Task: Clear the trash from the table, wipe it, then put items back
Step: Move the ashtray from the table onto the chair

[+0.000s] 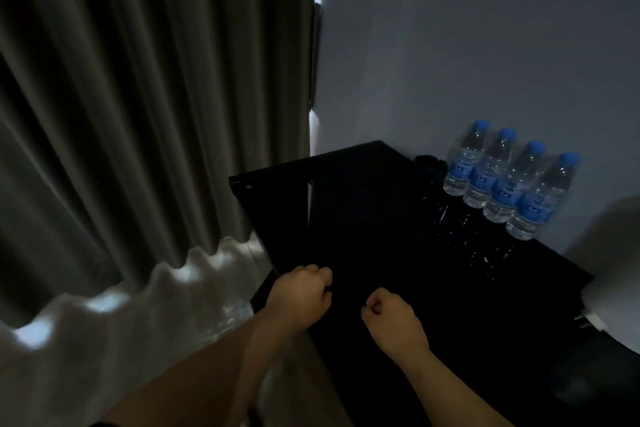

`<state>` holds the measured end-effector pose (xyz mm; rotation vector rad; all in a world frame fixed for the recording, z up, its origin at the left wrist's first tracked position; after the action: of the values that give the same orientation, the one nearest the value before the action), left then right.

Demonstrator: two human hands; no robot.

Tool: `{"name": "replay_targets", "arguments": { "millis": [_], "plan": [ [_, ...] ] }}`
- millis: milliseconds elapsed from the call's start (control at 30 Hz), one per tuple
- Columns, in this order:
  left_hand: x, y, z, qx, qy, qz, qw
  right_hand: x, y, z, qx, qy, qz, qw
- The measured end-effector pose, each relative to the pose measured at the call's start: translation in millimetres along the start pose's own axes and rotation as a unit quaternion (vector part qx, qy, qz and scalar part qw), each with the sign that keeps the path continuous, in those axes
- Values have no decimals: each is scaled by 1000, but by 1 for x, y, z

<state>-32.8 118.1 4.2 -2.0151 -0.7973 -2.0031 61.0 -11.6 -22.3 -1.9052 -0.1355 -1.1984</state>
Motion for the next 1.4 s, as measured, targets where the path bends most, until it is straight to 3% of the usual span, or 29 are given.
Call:
{"name": "replay_targets", "arguments": {
  "millis": [300,633,900,1233,1400],
  "plan": [
    [34,-79,147,-139,-35,3,990,-10,-47,133,-113,36,67,991],
    [47,-84,266,-254,-102,33,961,15,-42,201,-199,76,136,968],
    [28,-34,347,-267,-131,40,954,61,18,251,-234,98,149,956],
    [-2,48,437,-180,-199,-74,961,110,83,306,-301,99,138,938],
    [-20,85,476,-164,-154,-86,971,125,107,326,-340,101,71,932]
  ]
}}
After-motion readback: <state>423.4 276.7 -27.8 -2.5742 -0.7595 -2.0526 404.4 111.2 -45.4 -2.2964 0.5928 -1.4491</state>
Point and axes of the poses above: each hand's wrist, its own z-axis towards the middle knuckle, its own x-axis out of the back of the hand, y = z × x, the point moved 4 cm from there along z, towards the middle knuckle, and after that the axes turned 2 degrees about x, right-handed, at the moved point
